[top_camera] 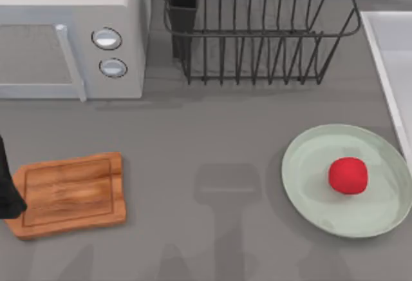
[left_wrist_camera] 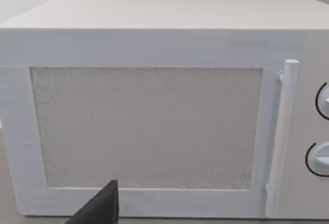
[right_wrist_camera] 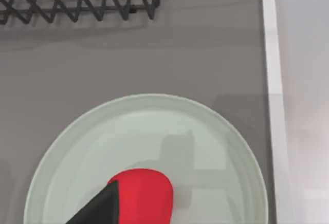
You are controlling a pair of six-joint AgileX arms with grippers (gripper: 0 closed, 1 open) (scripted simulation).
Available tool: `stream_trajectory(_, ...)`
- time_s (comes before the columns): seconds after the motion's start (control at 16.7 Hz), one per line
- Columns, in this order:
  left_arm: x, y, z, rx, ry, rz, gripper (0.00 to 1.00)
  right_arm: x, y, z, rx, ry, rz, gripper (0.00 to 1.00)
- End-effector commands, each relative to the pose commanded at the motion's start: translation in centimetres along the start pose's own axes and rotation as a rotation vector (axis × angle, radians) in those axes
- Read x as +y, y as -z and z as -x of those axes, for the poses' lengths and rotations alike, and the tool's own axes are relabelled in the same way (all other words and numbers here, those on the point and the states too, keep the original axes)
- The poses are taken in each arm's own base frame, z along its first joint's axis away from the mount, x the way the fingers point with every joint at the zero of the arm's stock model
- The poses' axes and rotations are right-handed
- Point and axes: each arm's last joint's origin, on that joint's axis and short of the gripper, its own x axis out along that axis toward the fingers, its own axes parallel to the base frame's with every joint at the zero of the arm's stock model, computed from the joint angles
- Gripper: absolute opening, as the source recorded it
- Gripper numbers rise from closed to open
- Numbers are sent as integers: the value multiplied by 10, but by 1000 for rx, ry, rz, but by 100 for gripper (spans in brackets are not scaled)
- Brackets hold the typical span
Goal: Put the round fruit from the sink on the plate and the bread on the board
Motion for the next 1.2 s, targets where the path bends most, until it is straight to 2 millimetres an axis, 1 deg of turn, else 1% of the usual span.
stream_trajectory(0.12, 0, 0, 0, 0, 0, 0, 100, -11, 28, 10, -177, 6, 19, 100)
stream_trajectory(0.24, 0, 0, 0, 0, 0, 0, 100, -21, 56, 11, -339, 22, 41, 100)
stream_trajectory(0.42, 0, 0, 0, 0, 0, 0, 100, -31, 87, 2, -535, 59, 77, 100)
stream_trajectory(0.54, 0, 0, 0, 0, 0, 0, 100, -36, 101, -6, -622, 84, 96, 100)
stream_trajectory(0.72, 0, 0, 0, 0, 0, 0, 100, -40, 110, -12, -686, 105, 112, 100)
stream_trajectory(1.08, 0, 0, 0, 0, 0, 0, 100, -40, 110, -12, -688, 105, 112, 100)
stream_trajectory(1.2, 1, -5, 0, 28, -6, -8, 100, -40, 110, -12, -688, 105, 112, 100)
